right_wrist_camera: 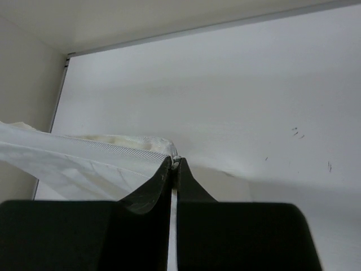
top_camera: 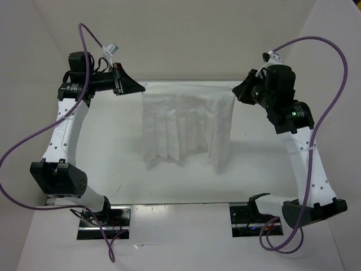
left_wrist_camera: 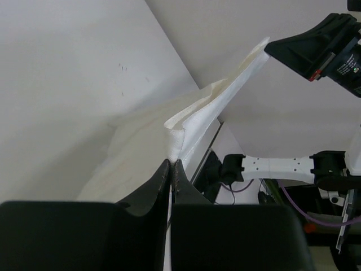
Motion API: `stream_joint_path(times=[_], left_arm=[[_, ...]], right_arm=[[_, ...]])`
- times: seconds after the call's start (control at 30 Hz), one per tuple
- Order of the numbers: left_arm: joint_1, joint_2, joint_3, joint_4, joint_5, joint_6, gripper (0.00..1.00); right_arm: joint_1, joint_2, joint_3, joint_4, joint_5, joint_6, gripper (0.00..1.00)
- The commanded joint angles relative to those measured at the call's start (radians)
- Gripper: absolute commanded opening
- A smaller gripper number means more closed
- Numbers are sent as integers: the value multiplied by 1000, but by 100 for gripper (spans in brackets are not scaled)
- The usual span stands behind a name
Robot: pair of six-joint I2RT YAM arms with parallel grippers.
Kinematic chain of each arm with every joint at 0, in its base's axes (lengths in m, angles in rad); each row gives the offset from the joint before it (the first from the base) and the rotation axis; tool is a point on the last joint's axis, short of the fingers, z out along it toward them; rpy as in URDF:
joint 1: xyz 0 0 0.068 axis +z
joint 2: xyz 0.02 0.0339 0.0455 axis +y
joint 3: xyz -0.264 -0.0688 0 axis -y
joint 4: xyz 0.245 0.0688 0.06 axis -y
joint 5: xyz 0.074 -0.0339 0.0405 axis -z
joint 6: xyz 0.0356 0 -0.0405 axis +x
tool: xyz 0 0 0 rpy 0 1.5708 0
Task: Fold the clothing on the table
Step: Fold the skirt
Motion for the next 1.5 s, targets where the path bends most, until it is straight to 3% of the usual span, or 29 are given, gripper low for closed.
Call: stream_joint_path(times=[0.0, 0.13, 0.27, 0.37, 0.47, 0.67, 0.8, 0.93, 1.13, 1.3, 1.47], left_arm=[[57, -55, -39, -20, -18, 86, 0], [30, -246, -119, 15, 65, 76, 0], [39, -551, -225, 159, 197, -80, 0], [51, -662, -234, 222, 208, -185, 0], [51, -673, -252, 210, 176, -199, 0], [60, -469, -345, 126, 23, -92, 0], [60, -255, -365, 115, -42, 6, 0], [60, 65, -352, 104, -86, 112, 0], [50, 464, -219, 80, -126, 220, 0], [59, 627, -11, 58, -140, 208, 0], [59, 692, 126, 58, -120, 177, 0]], right_arm=[[-42, -81, -57, -6, 233, -57, 0], [-42, -224, -46, -42, 1, -102, 0], [-32, -423, 1, -90, -125, -126, 0], [28, -509, 3, -110, -154, -97, 0], [66, -533, -28, -101, -159, -77, 0], [67, -387, -142, -13, -55, -77, 0], [67, -246, -261, 109, -6, -68, 0], [56, -47, -344, 205, -4, -77, 0], [-22, 256, -388, 304, -23, -77, 0], [-53, 375, -319, 327, -21, -108, 0], [-53, 386, -267, 352, 29, -118, 0]])
